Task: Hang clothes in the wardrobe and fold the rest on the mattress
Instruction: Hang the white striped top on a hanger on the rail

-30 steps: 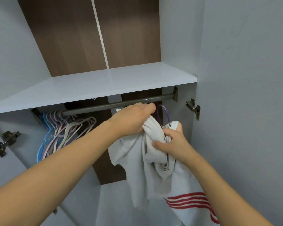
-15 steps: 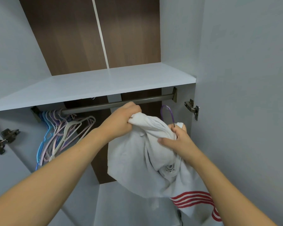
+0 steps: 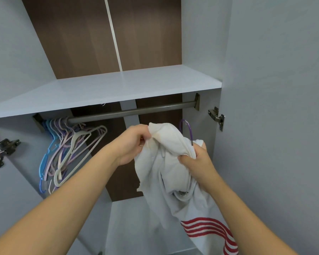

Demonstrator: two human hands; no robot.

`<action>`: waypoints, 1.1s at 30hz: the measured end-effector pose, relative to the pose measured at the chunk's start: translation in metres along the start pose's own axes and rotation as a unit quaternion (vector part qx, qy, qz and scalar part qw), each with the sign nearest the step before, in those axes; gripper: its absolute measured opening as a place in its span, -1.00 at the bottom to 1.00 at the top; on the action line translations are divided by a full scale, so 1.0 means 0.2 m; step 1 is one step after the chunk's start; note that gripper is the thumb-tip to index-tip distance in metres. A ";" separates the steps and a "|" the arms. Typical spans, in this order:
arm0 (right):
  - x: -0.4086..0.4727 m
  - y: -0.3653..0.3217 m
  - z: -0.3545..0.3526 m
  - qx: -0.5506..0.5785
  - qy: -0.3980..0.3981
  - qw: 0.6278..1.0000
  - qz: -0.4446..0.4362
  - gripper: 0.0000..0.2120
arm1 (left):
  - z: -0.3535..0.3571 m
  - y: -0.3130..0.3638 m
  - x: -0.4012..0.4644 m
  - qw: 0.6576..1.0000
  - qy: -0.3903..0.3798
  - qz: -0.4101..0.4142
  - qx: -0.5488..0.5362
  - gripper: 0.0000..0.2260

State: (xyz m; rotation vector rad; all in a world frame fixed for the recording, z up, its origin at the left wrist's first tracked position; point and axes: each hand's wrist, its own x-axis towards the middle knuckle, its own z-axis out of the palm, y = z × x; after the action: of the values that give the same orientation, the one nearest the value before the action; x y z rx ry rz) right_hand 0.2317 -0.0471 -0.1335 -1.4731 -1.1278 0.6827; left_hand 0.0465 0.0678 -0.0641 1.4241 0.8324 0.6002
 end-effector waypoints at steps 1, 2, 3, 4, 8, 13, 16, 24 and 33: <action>0.00 0.00 0.01 -0.008 0.003 1.000 -0.002 -0.89 | 0.00 -0.02 0.00 1.000 -0.005 0.008 -0.013 -0.59; -0.01 0.00 0.02 -0.012 0.004 1.000 -0.006 -0.91 | 0.00 -0.04 0.00 1.000 0.007 0.007 -0.008 -0.55; -0.01 0.00 0.02 -0.011 0.007 1.000 -0.010 -0.92 | 0.00 -0.06 0.00 1.000 0.029 0.006 0.009 -0.57; -0.01 0.00 0.03 -0.007 0.011 1.000 -0.013 -0.91 | 0.01 -0.07 0.00 0.998 0.054 0.007 0.026 -0.64; -0.01 0.00 0.05 0.009 0.024 1.000 -0.008 -0.73 | 0.07 -0.09 0.02 0.990 0.132 0.036 0.029 -0.79; -0.04 0.02 0.05 0.064 0.042 0.997 -0.009 -0.81 | 0.12 -0.11 0.03 0.977 0.205 0.049 0.033 -0.69; -0.05 0.04 0.05 0.076 0.074 0.994 -0.009 -0.85 | 0.18 -0.13 0.03 0.971 0.227 0.032 0.067 -0.68; -0.05 0.07 0.06 0.001 0.095 0.994 -0.048 -0.71 | 0.18 -0.09 0.04 0.991 0.120 -0.036 -0.038 -0.81; -0.05 0.10 0.05 0.101 0.157 0.982 -0.003 -0.75 | 0.16 -0.08 0.05 0.988 0.155 0.005 0.004 -0.57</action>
State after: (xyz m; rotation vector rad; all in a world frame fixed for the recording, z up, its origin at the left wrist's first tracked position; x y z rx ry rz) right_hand 0.2247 -0.0509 -0.1561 -1.3467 -0.7946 0.5217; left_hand 0.0762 0.0537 -0.0821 1.3618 1.0732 0.8400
